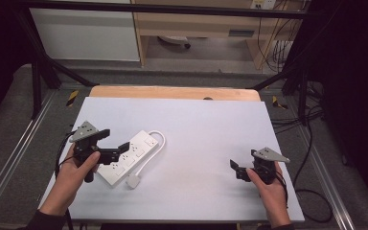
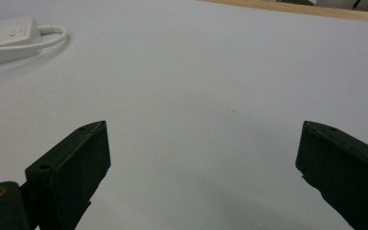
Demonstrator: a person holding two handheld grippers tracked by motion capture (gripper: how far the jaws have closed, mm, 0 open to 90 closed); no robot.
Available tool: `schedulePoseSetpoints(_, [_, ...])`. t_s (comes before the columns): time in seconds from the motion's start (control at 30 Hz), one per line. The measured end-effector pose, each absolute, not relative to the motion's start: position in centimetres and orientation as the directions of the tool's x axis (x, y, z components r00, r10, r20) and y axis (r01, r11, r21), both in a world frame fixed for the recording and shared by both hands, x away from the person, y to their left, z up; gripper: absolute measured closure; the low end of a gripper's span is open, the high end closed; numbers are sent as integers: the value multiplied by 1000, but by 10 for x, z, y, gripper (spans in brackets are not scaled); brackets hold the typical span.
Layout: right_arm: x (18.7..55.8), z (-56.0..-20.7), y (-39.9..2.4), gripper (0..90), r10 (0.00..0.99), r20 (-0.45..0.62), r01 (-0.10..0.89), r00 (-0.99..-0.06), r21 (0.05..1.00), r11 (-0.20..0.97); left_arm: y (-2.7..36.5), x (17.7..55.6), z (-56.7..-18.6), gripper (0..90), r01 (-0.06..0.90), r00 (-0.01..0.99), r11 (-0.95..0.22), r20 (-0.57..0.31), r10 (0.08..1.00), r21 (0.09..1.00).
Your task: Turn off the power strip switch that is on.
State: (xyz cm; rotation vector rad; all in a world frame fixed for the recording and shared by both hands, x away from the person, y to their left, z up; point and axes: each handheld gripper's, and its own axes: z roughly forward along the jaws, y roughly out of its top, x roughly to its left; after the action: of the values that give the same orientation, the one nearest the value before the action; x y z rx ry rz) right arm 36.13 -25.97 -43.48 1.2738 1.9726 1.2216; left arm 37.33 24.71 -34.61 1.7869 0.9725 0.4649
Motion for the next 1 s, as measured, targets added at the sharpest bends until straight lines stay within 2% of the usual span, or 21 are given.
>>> schedulePoseSetpoints(0.3, [362,-435,-260,51,893,60,454,-447,875,168,236,376,-345,67,357,624,-162,-107,774,920])
schedulePoseSetpoints(1.0, [362,-434,-260,47,895,60,454,-443,875,167,212,385,-346,70,335,656,-159,-109,747,929])
